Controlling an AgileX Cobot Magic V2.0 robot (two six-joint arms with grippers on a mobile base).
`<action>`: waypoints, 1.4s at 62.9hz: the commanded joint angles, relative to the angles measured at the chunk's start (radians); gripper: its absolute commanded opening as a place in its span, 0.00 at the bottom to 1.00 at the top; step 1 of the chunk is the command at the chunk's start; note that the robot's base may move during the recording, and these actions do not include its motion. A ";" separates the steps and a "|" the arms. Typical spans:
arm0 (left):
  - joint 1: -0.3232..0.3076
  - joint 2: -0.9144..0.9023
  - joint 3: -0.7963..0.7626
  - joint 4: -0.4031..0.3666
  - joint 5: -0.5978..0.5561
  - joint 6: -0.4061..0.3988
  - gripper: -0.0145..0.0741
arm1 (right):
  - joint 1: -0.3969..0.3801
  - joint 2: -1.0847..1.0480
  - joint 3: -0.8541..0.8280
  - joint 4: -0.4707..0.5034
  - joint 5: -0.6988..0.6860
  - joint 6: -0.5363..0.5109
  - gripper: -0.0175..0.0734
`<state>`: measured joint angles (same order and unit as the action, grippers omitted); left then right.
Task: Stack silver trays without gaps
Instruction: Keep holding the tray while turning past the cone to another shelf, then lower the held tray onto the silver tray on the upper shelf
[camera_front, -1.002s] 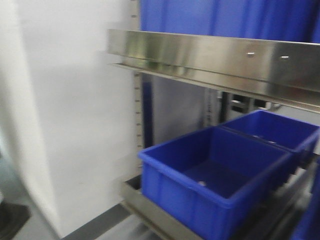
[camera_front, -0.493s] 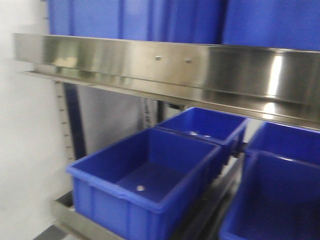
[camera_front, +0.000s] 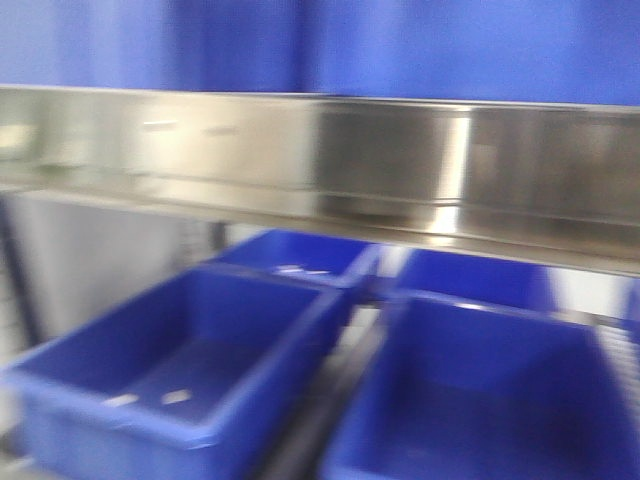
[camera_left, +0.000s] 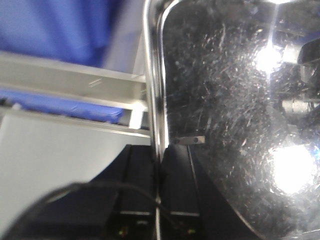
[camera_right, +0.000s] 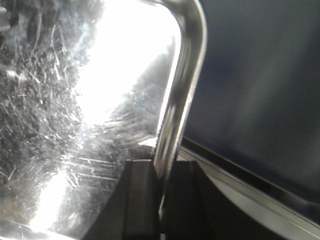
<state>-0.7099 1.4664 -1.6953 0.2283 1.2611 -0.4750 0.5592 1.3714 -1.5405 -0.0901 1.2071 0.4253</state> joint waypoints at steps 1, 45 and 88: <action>0.000 -0.033 -0.037 0.028 0.015 0.008 0.11 | -0.001 -0.037 -0.029 -0.015 -0.035 -0.031 0.26; 0.000 -0.033 -0.037 0.028 0.015 0.008 0.11 | -0.001 -0.037 -0.029 -0.015 -0.035 -0.031 0.26; 0.000 -0.033 -0.037 0.026 0.015 0.008 0.11 | -0.001 -0.037 -0.029 -0.015 -0.035 -0.031 0.26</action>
<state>-0.7099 1.4664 -1.6953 0.2283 1.2611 -0.4750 0.5592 1.3714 -1.5405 -0.0901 1.2088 0.4253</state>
